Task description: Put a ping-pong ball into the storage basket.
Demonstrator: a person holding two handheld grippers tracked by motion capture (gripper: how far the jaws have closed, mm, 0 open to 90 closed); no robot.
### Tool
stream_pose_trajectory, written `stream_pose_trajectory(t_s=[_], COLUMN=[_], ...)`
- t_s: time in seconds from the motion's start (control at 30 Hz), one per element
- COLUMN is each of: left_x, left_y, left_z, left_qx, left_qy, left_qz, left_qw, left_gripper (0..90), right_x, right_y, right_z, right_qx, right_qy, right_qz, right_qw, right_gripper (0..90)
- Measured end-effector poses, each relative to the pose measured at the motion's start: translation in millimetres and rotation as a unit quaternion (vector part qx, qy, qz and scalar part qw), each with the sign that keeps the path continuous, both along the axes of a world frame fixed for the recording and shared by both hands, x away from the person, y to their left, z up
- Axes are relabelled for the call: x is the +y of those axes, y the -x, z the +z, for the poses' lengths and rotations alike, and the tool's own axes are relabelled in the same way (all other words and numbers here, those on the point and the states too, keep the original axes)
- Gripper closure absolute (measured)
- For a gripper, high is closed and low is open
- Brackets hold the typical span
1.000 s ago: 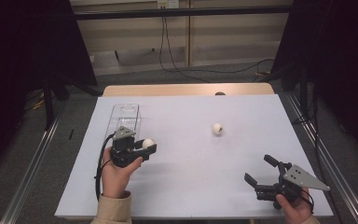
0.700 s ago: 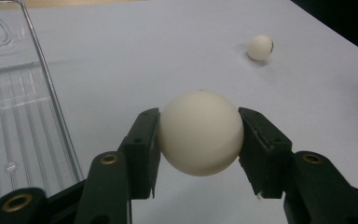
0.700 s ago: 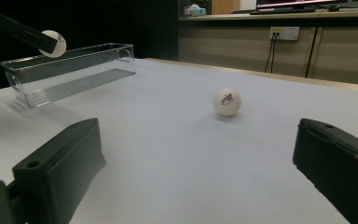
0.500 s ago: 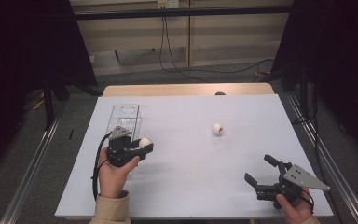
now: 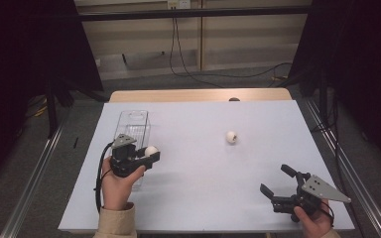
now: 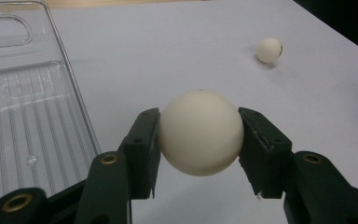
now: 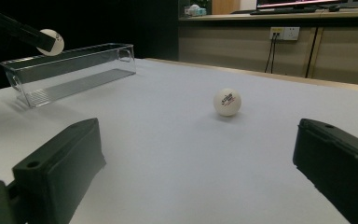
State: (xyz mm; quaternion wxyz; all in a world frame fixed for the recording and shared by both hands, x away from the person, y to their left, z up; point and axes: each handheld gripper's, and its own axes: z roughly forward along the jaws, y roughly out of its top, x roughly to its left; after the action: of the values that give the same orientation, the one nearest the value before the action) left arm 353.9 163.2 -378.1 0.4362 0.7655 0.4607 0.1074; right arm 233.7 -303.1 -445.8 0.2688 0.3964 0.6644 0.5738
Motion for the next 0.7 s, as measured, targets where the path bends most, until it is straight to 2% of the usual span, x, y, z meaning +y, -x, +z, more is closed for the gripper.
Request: stream_pose_trajectory(t_s=[0.7], left_x=[8.9], left_y=[0.4], left_z=[1.7], left_qx=[-0.001], left_qy=[0.0], left_qz=[0.014], left_qw=[0.9999], left_gripper=[51.1], right_x=[0.1], right_y=[0.0], right_z=[0.0], right_qx=[0.0], right_qy=[0.0], right_qz=[0.001], right_qw=[1.0], right_gripper=[0.8])
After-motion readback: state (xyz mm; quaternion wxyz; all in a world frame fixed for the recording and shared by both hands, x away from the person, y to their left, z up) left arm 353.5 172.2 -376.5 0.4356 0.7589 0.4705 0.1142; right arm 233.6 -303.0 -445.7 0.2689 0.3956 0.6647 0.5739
